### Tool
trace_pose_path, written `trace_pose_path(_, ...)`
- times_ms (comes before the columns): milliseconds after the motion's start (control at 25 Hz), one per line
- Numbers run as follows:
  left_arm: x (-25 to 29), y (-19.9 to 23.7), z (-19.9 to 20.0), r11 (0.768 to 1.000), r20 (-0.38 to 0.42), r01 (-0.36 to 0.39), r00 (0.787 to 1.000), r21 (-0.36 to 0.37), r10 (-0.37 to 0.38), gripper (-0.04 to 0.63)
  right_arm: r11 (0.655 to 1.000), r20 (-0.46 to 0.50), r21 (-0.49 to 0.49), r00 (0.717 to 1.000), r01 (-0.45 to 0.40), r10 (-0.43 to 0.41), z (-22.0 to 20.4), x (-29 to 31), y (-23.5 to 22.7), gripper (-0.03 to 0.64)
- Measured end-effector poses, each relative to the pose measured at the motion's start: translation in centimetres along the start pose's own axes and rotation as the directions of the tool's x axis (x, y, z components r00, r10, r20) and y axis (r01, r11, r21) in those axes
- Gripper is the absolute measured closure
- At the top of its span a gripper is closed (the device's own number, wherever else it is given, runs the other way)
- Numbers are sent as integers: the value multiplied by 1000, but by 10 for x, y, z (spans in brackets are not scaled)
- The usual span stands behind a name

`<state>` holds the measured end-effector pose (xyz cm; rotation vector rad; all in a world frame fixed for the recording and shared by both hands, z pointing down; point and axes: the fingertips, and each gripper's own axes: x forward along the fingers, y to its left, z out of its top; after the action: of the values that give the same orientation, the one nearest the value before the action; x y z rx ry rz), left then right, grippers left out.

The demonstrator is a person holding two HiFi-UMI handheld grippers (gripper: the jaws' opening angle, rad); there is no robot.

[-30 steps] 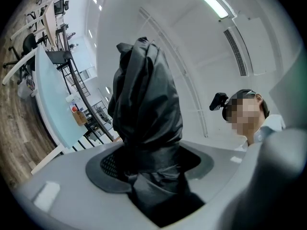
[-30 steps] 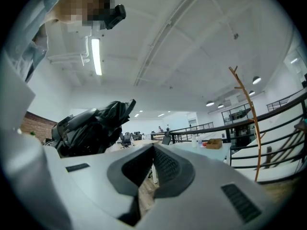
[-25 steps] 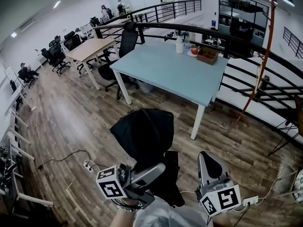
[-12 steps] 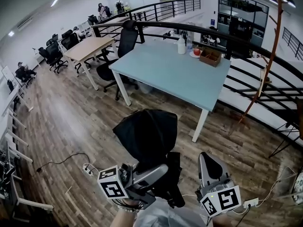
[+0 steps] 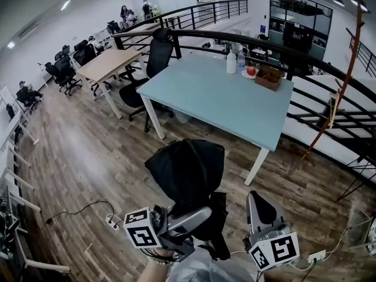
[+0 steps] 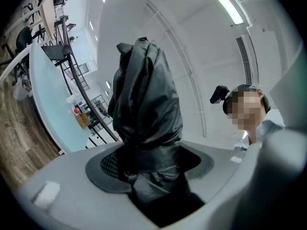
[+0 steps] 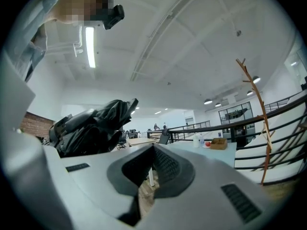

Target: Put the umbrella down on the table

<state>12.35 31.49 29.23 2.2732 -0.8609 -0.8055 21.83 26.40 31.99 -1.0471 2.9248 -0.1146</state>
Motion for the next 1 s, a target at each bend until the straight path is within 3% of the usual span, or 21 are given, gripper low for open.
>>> trace_pose_path(440, -23, 49, 60, 999, -30, 44, 999, -6, -44, 313, 999, 3, -33, 999, 33, -33, 1, 73, 31, 621)
trace_pose_path(1000, -41, 77, 98, 996, -5, 84, 996, -7, -84, 313, 997, 18, -67, 999, 41, -40, 2, 119, 50, 621)
